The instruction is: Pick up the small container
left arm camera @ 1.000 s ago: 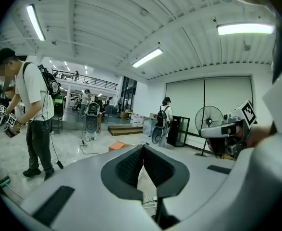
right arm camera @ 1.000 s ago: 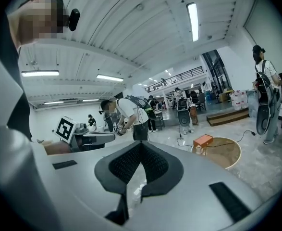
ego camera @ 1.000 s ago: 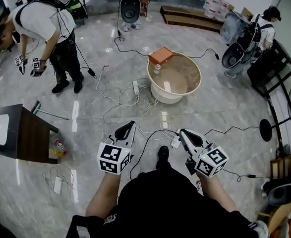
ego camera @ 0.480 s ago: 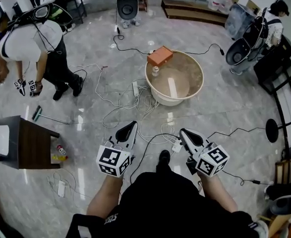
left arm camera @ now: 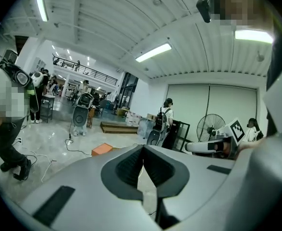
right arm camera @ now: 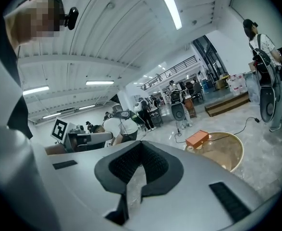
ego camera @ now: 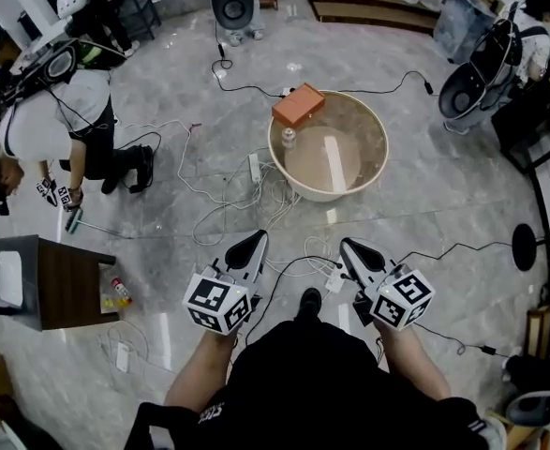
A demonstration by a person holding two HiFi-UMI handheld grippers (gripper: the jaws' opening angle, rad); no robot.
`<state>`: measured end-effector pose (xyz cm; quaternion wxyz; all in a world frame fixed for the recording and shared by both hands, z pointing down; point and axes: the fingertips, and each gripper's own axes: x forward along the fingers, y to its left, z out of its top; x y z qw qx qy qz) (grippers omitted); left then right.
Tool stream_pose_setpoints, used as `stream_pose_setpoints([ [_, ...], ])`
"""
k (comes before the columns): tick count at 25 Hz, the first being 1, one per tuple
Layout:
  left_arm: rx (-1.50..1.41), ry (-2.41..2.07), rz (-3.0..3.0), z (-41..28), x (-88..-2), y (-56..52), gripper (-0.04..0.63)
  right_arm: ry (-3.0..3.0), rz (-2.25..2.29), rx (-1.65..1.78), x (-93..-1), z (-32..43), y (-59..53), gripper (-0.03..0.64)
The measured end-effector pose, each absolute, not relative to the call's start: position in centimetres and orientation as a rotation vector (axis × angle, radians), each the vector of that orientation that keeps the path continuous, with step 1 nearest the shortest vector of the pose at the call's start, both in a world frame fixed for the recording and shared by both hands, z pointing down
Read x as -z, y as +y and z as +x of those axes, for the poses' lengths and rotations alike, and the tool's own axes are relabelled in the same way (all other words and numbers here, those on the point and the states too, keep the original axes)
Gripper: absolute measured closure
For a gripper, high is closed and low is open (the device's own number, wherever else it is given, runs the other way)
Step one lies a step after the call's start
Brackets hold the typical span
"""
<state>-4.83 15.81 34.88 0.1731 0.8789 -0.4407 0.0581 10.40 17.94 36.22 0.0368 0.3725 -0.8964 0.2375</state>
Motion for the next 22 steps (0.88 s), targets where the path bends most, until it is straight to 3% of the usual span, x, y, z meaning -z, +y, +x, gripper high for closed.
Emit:
stream_pose_setpoints([
  [10, -0.221, -1.216, 2.494, 2.3, -34.9, 11.6, 0.58, -2.815, 1.07, -0.788, -35.2, 14.3, 12.9, 0.603],
  [22, -0.297, -1.152, 2.55, 2.2, -36.6, 5.9, 0.58, -2.8, 1.077, -0.79, -36.4, 13.5, 7.6, 0.603],
])
